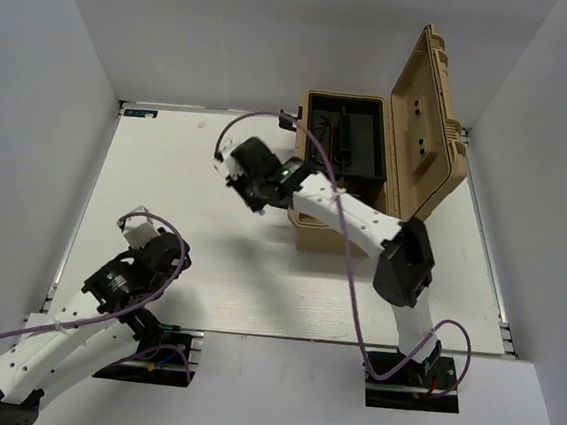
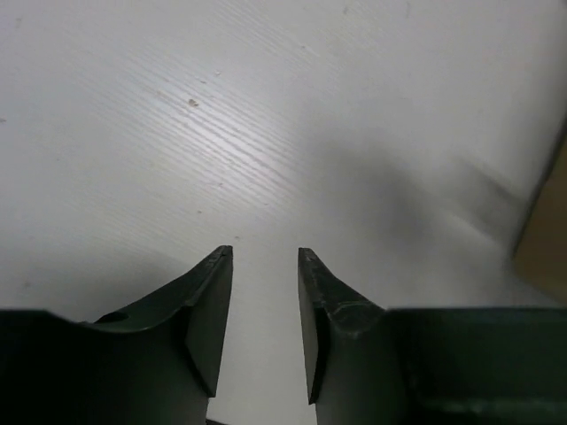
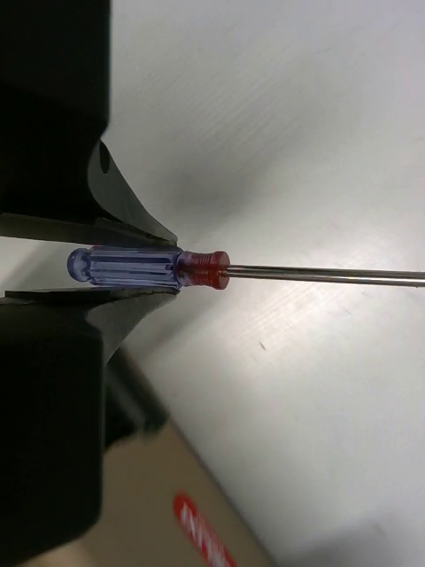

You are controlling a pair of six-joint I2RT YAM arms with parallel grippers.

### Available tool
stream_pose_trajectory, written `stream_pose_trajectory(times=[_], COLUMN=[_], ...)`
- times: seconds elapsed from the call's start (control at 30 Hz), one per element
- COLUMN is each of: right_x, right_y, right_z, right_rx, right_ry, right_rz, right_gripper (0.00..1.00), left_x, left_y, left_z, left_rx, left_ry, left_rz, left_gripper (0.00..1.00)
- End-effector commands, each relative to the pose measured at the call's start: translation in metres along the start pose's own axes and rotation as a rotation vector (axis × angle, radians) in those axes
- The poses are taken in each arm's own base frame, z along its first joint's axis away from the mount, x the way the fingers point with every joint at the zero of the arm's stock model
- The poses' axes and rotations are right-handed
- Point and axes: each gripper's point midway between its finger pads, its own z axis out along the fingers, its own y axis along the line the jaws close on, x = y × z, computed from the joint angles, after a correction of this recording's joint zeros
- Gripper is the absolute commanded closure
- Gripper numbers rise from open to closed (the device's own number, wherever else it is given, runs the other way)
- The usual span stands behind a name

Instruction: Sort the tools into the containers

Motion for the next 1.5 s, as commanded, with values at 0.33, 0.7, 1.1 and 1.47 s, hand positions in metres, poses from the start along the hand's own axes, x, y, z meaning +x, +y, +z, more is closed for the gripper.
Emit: stream_pose_trajectory(times=[0.33,0.7,1.1,1.47], right_x=[-0.098,-0.031,0.035,0.063], right_y=[-0.137,-0.288,-0.324,-0.331], right_z=[-0.159,-0.166,-0.121,-0.101], right_rx=[0.373,0.806,0.835,0.782], right_ry=[-0.401,-0.288,-0.089,-0.016], right_rz=[0.025,0.263,0.385,0.46], right_gripper=[1.0,1.0,1.0,0.71], left_x=[-0.006,0.022,0.048,0.047], left_y=[-0.062,-0.07,-0.04,-0.042], left_z=[-0.016,-0.013,-0.011,-0.01], left_rx=[0.264,0.309,0.192,0.192], left_ry=[0.075,0.187,0.278,0.275], left_rz=[0.333,0.316,0.146,0.131], left_gripper=[0.42,0.27,0.23,0.22])
